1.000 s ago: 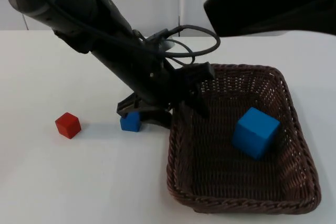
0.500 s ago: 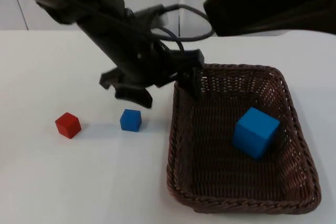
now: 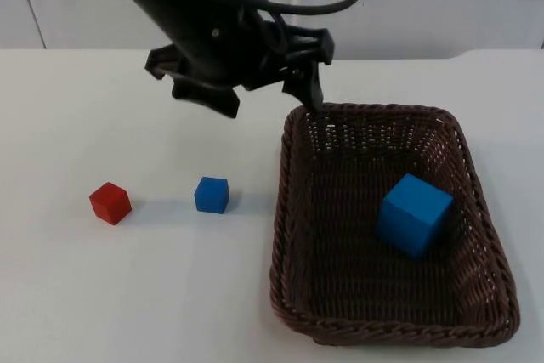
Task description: Pick up the basket with the left hand and place the largest block into the basket with the right hand.
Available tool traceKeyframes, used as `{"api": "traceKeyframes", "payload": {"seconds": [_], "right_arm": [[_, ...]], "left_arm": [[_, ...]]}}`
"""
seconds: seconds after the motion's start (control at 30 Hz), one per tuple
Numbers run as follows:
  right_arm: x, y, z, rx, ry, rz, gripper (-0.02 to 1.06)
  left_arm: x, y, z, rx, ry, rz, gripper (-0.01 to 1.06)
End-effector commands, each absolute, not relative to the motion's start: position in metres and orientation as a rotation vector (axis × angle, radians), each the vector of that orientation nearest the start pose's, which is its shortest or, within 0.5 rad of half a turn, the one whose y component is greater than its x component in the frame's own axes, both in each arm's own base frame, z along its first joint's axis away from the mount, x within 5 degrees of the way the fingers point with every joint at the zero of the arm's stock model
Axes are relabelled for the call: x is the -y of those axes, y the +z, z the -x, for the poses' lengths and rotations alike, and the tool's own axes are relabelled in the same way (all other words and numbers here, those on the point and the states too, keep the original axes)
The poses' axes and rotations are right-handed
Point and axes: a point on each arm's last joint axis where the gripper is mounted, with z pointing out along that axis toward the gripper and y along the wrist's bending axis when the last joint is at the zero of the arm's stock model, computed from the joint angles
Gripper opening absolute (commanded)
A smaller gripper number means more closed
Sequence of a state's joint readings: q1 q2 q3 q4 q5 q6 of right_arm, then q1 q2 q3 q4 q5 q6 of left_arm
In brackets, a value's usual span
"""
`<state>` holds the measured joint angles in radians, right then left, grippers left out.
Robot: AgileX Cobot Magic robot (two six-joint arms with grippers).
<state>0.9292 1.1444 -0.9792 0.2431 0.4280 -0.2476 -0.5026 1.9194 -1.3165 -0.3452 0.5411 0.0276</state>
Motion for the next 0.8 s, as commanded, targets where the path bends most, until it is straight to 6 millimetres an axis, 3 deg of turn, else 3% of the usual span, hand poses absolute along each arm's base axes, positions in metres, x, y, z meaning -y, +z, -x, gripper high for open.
{"api": "traceKeyframes", "payload": {"seconds": [0.0,0.2,0.43,0.77], "right_arm": [[-0.204,0.359,-0.142,-1.831,0.659,1.008,0.73],[-0.198,0.365,-0.141,-1.775,0.611,1.026,0.73],[-0.172,0.395,-0.122,-1.645,0.625,0.972,0.73],[-0.137,0.411,-0.094,-1.625,0.641,0.985,0.73]], "left_arm": [[0.217,0.214,-0.339,-2.584,-0.478,-0.453,0.83],[0.212,0.226,-0.329,-2.571,-0.477,-0.47,0.83],[0.198,0.231,-0.308,-2.561,-0.46,-0.476,0.83],[0.169,0.244,-0.262,-2.502,-0.465,-0.454,0.83]]}}
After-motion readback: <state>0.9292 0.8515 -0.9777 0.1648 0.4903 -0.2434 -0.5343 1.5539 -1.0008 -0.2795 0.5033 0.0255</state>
